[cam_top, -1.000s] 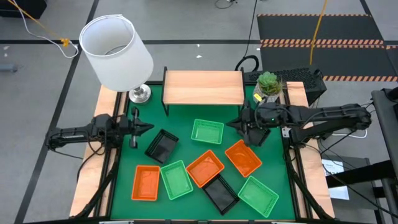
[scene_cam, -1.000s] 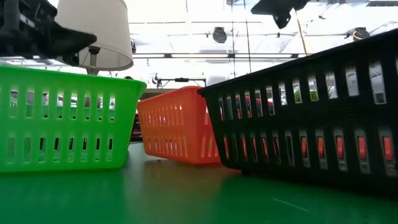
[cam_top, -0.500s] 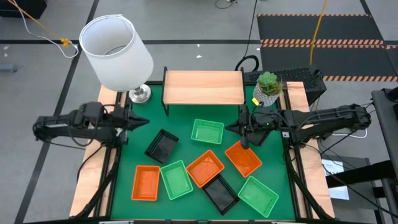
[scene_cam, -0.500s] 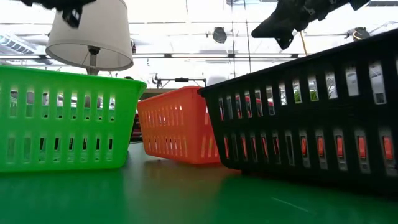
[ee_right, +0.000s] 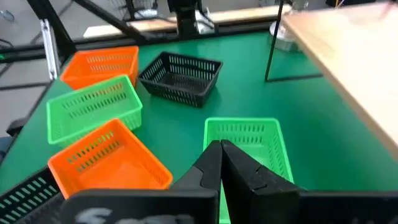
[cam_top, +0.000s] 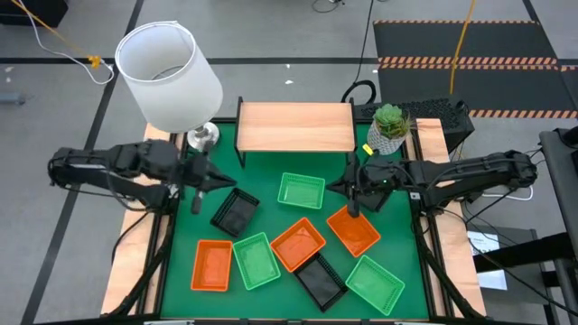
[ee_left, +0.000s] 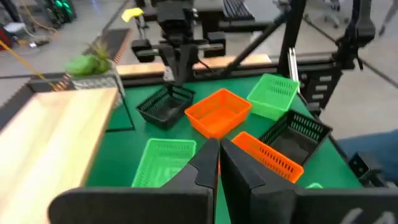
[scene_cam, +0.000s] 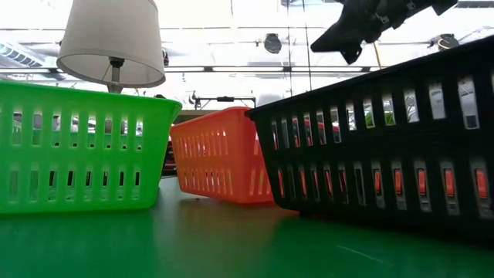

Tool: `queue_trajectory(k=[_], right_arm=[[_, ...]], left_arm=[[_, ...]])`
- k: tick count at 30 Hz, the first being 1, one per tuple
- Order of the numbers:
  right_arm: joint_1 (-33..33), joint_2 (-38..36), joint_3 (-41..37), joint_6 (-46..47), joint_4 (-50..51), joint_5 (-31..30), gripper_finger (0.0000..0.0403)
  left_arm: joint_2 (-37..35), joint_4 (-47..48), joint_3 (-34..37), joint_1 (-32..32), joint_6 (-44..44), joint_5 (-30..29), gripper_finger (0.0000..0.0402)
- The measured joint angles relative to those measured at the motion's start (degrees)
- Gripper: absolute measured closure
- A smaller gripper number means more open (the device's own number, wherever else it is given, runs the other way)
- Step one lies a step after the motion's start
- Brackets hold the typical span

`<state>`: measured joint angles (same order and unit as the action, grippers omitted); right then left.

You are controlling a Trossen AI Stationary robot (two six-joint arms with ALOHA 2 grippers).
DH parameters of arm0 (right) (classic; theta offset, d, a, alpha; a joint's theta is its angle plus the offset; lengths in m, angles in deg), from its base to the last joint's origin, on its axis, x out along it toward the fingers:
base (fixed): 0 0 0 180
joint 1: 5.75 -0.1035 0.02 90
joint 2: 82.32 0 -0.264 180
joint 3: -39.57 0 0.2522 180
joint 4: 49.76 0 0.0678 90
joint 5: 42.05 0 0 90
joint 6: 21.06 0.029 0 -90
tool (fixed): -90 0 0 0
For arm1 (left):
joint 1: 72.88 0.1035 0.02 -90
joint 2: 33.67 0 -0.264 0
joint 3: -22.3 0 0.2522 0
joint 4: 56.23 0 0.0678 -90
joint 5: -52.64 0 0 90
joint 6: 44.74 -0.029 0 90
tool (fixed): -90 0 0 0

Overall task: Stack baskets on shelf by color
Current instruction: Put the top green basket on the shelf

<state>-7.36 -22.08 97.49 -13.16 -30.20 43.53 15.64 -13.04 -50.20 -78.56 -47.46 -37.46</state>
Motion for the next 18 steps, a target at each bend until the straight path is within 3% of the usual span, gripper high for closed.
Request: queue_trajectory(k=[11,18], right_arm=[[0.09,10.23,0.93,-5.64,0.93,2.01,0.0400],[-0.39,15.90,3.62,-9.08,4.52,3.21,0.0341]], left_arm=[[15.48,0.43,0.02,-3.14,-1.42,-2.99,0.0382],[23.34,-0.30,0.02,-3.02,-3.24,-3.13,0.0382]])
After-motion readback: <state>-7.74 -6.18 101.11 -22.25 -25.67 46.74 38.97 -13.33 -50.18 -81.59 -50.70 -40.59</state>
